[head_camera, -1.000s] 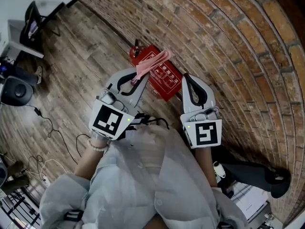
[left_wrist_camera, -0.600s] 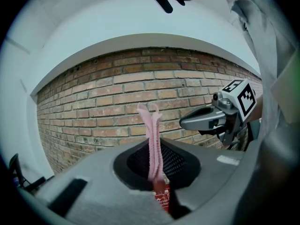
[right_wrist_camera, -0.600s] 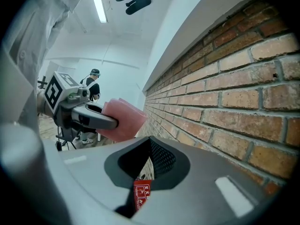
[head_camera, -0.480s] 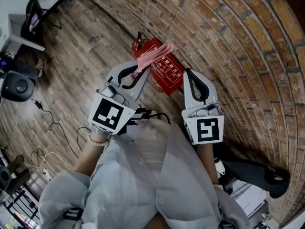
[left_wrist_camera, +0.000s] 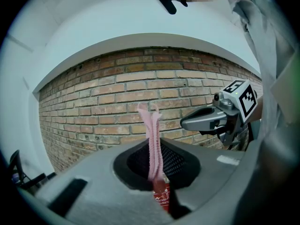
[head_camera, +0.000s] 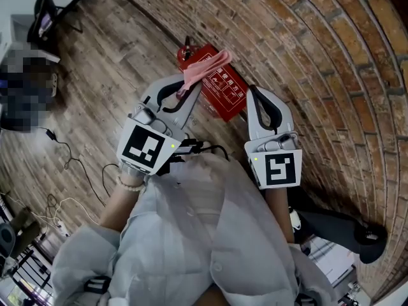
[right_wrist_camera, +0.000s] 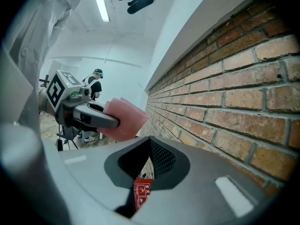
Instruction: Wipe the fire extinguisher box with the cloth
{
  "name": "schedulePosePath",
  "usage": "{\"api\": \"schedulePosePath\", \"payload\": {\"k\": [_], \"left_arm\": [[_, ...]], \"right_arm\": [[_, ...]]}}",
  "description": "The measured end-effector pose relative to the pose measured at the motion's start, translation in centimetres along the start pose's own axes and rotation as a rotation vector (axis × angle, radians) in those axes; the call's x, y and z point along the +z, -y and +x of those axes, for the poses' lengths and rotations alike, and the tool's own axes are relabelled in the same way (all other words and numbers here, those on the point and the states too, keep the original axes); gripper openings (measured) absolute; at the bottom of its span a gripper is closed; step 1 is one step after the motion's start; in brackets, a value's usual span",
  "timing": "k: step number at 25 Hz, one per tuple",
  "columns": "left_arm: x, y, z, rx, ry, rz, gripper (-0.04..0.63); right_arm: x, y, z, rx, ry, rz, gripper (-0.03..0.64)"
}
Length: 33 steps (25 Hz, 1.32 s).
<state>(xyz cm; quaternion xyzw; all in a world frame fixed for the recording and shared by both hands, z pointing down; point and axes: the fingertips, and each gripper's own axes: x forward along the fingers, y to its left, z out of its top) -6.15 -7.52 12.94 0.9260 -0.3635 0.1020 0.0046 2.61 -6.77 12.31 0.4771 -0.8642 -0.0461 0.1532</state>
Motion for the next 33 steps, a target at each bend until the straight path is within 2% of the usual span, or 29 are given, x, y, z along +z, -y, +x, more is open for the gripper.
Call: {"api": "schedulePosePath", "payload": {"k": [33], "left_arm": [[-0.4,0.2,-0.1,-0.004,-0.004,-0.011,0.011]], "right_arm": [[-0.5,-1.1,0.5,0.033,-0.014,-0.002,0.003]]}}
